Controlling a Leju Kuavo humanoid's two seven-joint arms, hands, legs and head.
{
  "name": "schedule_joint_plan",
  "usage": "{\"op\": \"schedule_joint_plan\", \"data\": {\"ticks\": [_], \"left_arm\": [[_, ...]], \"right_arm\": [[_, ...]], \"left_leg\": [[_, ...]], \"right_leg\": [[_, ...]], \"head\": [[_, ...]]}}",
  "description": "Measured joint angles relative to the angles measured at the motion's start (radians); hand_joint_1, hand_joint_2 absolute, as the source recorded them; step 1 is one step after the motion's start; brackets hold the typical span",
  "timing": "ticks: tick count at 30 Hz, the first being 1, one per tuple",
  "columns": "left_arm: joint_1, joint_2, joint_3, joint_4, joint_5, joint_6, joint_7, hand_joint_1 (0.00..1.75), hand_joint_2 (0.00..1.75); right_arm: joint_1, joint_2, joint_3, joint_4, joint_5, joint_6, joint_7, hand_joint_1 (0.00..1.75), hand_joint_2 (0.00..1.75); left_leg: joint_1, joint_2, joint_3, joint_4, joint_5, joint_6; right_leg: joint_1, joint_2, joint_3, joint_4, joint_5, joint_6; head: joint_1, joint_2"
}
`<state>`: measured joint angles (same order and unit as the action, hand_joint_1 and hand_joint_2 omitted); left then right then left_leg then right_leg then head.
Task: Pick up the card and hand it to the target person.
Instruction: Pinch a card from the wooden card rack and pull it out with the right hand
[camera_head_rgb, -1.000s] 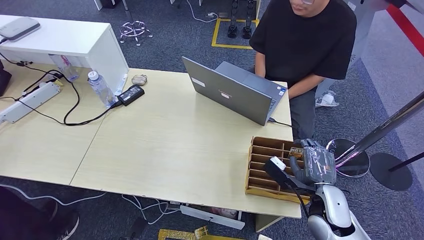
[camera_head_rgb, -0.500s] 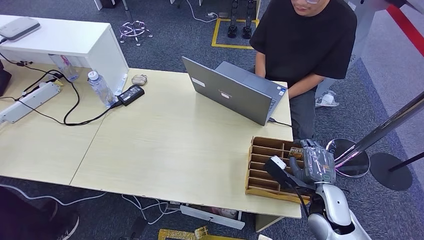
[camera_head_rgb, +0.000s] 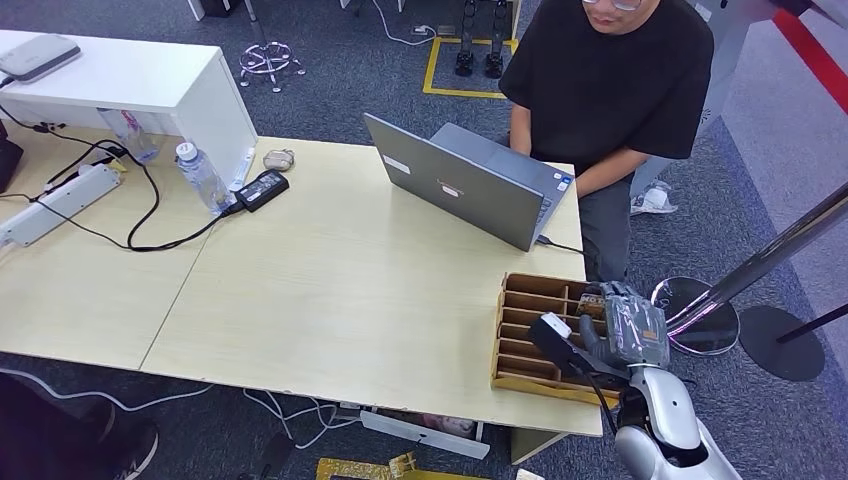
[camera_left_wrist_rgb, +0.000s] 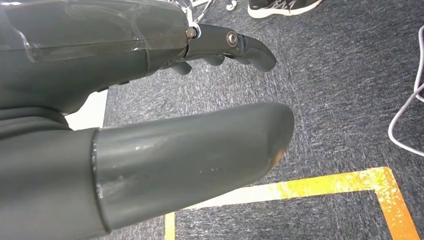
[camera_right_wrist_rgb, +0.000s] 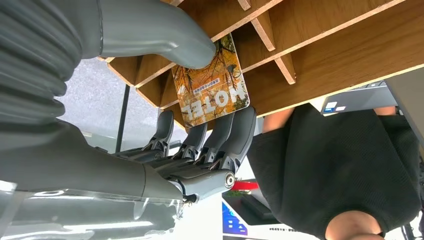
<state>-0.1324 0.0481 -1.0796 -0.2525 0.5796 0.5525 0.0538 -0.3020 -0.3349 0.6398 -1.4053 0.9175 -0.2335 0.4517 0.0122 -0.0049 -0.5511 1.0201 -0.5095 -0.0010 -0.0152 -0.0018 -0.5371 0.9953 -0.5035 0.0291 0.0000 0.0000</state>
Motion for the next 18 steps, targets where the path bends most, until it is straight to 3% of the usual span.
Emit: {"op": "schedule_joint_plan", "data": {"ticks": [10, 18], "left_arm": [[0.0, 0.0, 0.0, 0.0, 0.001, 0.002, 0.0, 0.0, 0.0], [0.0, 0.0, 0.0, 0.0, 0.001, 0.002, -0.002, 0.0, 0.0]], "right_arm": [[-0.001, 0.0, 0.001, 0.009, 0.022, -0.022, 0.017, 1.36, 1.75], [0.0, 0.0, 0.0, 0.009, 0.035, -0.06, 0.015, 1.44, 1.75]], "left_leg": [[0.0, 0.0, 0.0, 0.0, 0.0, 0.0], [0.0, 0.0, 0.0, 0.0, 0.0, 0.0]], "right_leg": [[0.0, 0.0, 0.0, 0.0, 0.0, 0.0], [0.0, 0.0, 0.0, 0.0, 0.0, 0.0]], "head": [[0.0, 0.0], [0.0, 0.0]]}}
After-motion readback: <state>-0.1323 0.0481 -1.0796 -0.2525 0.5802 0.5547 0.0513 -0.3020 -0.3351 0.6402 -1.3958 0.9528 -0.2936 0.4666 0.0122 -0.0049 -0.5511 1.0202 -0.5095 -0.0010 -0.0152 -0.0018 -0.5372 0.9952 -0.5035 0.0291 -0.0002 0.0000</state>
